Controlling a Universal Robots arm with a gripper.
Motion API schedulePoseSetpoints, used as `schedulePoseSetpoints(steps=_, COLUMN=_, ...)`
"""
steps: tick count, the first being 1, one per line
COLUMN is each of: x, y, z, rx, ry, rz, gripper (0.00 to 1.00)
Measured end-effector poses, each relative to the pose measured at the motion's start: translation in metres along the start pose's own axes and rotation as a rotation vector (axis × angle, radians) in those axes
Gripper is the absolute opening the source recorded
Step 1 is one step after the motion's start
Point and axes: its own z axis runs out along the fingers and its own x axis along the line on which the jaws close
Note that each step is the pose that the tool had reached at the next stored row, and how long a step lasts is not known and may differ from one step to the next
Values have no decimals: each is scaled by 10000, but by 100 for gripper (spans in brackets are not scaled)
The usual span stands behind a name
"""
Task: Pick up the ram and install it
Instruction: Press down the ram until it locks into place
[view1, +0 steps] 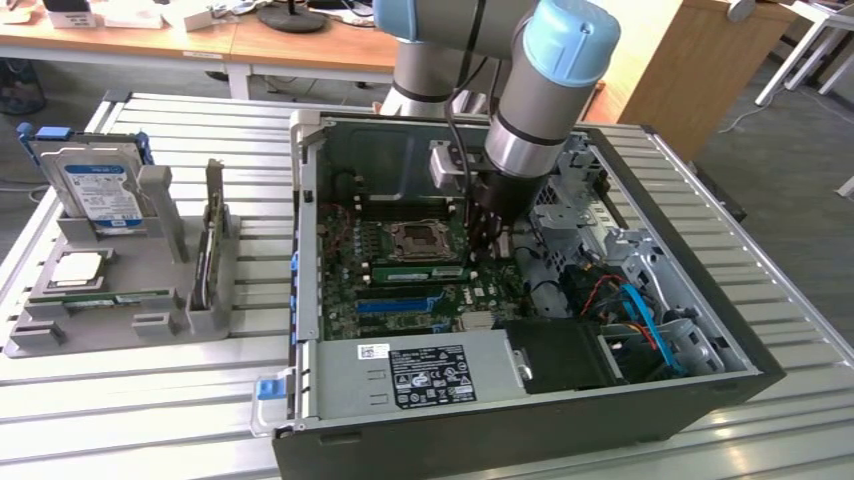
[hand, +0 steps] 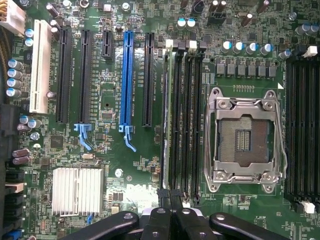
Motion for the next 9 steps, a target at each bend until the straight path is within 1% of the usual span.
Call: schedulePoseSetpoints(steps=9, x=0, y=-1, z=16, rx=7, ry=-1, rz=-1, gripper=11)
